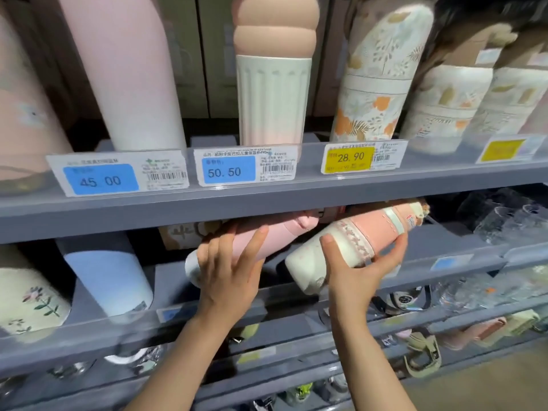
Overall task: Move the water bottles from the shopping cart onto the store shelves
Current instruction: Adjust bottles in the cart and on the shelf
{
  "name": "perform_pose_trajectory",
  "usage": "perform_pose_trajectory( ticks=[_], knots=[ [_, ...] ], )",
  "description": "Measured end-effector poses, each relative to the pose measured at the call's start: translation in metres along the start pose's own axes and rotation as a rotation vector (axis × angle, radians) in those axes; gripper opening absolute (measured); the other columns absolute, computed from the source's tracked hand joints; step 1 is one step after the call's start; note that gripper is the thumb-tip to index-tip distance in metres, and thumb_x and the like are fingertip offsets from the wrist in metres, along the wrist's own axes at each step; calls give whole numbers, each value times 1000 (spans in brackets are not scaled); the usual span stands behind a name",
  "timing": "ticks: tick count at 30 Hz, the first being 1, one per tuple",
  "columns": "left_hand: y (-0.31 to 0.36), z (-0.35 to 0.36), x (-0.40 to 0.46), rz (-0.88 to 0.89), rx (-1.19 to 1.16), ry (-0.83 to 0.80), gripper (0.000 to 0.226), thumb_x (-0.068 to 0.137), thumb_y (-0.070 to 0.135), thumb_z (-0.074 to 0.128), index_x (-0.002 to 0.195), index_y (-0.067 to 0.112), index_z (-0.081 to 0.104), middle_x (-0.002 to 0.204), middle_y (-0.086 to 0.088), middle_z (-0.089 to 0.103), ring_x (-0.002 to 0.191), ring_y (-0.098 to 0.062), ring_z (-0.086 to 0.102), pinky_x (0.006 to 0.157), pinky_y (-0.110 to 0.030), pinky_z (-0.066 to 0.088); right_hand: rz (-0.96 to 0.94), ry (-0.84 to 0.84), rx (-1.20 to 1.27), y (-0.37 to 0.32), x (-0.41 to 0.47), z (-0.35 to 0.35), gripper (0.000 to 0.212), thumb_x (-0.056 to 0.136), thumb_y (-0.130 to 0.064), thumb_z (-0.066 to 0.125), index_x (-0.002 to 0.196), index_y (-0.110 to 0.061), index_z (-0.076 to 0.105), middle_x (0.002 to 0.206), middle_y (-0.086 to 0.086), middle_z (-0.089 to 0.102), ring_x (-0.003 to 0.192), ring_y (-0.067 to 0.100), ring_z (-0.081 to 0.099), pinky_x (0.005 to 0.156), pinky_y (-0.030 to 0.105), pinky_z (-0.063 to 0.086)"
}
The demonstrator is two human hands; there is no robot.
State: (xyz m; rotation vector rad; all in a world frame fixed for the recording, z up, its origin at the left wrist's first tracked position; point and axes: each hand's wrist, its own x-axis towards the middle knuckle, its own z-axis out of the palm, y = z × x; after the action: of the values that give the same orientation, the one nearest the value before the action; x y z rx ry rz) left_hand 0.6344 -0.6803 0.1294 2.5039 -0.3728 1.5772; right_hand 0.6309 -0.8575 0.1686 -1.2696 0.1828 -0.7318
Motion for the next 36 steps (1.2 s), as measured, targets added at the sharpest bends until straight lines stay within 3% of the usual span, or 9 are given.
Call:
perform_pose_trajectory(
  ticks=[4,8,11,16,20,24,29,33,36],
  knots=[
    [-1,1,-6,-104,1,-4,71,84,18,69,140,23,26,108,-14,35,95,-36,42,84,-55,49,-20,-57,4,12,1,20,110,64,-19,86,145,-46,16,149,-2,35,127,13,50,105,45,45],
    [-12,-3,-12,-108,10,-3,71,84,22,72,139,22,26,103,-13,36,92,-35,43,78,-51,52,-96,-122,-71,25,-7,36,111,63,-28,87,145,-45,14,154,-7,26,140,11,32,114,46,32],
    [-18,-5,-16,-119,37,11,67,88,28,66,140,21,25,104,-14,38,91,-35,46,78,-50,50,-79,-196,-126,34,-15,42,112,64,-24,89,143,-44,11,150,-21,22,142,1,23,119,32,21],
    [-26,-12,-20,-190,14,23,70,91,36,64,144,23,19,112,-18,39,98,-40,48,71,-51,54,-93,-279,-263,46,-24,42,113,63,-18,90,145,-31,13,143,-16,21,132,-5,22,103,-1,13],
    [-26,-18,-22,-266,27,34,69,91,42,60,142,19,18,119,-19,38,104,-38,46,72,-47,56,-127,-308,-277,46,-23,39,115,63,-21,90,141,-41,9,142,-23,19,133,-7,19,105,2,13],
    [-26,-22,-22,-375,34,9,67,89,49,55,137,18,21,121,-17,37,103,-42,52,66,-48,58,-176,-309,-305,42,-26,38,115,62,-24,91,135,-55,8,142,-32,16,139,-1,20,114,20,17],
    [-26,-29,-22,-435,47,-18,76,84,50,63,140,18,21,125,-17,37,102,-43,57,61,-47,58,-226,-282,-331,43,-32,33,119,60,-22,92,141,-52,10,153,-8,25,142,16,28,116,44,28],
    [-21,-36,-29,-484,55,-74,103,67,38,85,143,18,19,133,-18,37,102,-48,61,58,-49,57,-336,-296,-371,47,-29,30,113,60,-21,91,141,-49,17,152,12,29,140,22,29,114,35,29],
    [-21,-36,-29,-428,62,-52,90,78,45,75,143,18,19,134,-18,37,106,-44,58,56,-47,57,-457,-334,-464,53,-21,25,111,61,-25,90,142,-35,14,148,25,31,137,26,29,110,22,27]
  ],
)
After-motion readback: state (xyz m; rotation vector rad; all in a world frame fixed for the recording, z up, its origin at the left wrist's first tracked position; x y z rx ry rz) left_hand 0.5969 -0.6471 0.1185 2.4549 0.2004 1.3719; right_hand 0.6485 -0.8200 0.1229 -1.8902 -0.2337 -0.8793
